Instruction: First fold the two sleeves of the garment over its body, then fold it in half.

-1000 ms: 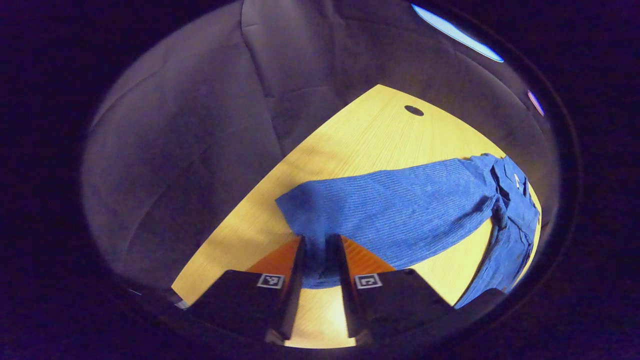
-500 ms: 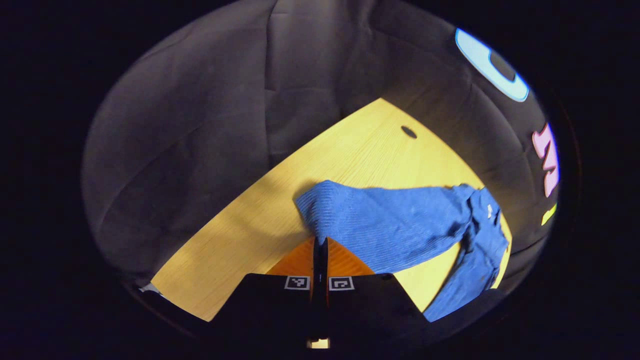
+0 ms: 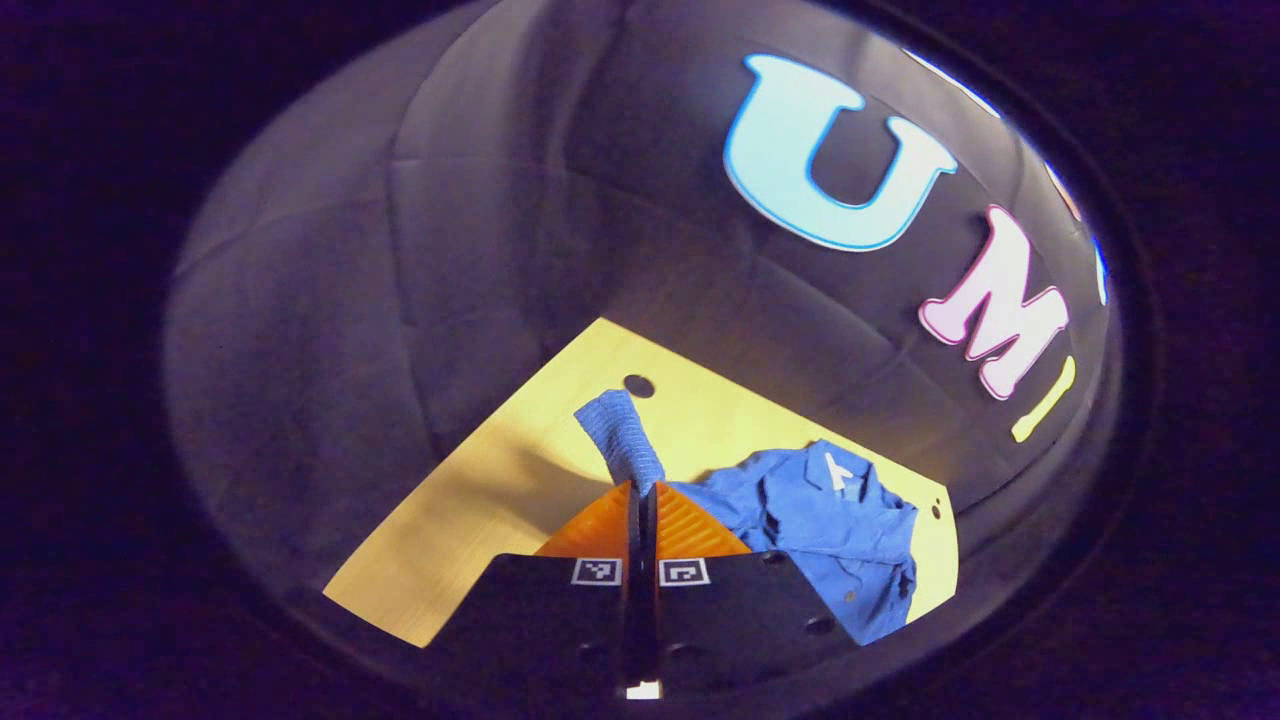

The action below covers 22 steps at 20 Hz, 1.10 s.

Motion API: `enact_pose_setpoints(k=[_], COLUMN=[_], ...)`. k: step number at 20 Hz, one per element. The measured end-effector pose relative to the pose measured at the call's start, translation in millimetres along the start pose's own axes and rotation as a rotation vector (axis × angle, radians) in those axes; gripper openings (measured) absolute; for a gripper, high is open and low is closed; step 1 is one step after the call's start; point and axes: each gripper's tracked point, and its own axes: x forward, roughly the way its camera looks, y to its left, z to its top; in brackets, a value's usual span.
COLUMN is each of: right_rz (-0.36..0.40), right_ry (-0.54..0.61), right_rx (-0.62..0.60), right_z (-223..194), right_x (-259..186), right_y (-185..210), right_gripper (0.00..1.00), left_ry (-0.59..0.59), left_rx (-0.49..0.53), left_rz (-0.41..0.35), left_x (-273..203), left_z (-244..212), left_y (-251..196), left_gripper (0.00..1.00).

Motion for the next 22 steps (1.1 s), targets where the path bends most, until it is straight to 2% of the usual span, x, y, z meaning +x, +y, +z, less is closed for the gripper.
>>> enact_pose_setpoints(k=[2, 5, 8, 11, 14, 16, 19, 22], right_rz=[0.003, -0.005, -0.047, -0.067, -0.076, -0.094, -0.114, -0.109], right_ry=[-0.011, -0.023, -0.017, -0.021, -0.010, 0.004, 0.026, 0.032], right_rx=[0.012, 0.040, 0.061, 0.101, 0.152, 0.178, 0.213, 0.256], right_z=[-1, -9, -20, -30, -47, -58, -75, -88], right_x=[-6, -20, -33, -44, -47, -47, -48, -52], right_y=[-12, -36, -72, -102, -135, -161, -190, -205], right_gripper=[0.94, 0.94, 0.94, 0.94, 0.94, 0.94, 0.94, 0.94], left_ry=[-0.083, -0.090, -0.030, 0.072, 0.202, 0.260, 0.366, 0.436], left_rx=[0.054, 0.188, 0.242, 0.304, 0.423, 0.432, 0.449, 0.522], left_rz=[-0.072, -0.169, -0.255, -0.291, -0.284, -0.295, -0.258, -0.196], left_x=[1, 18, 49, 88, 130, 158, 191, 218], left_z=[33, 39, 16, -22, -78, -113, -163, -206], left_y=[-66, -169, -259, -323, -374, -401, -411, -406], left_gripper=[0.00, 0.00, 0.00, 0.00, 0.00, 0.00, 0.00, 0.00])
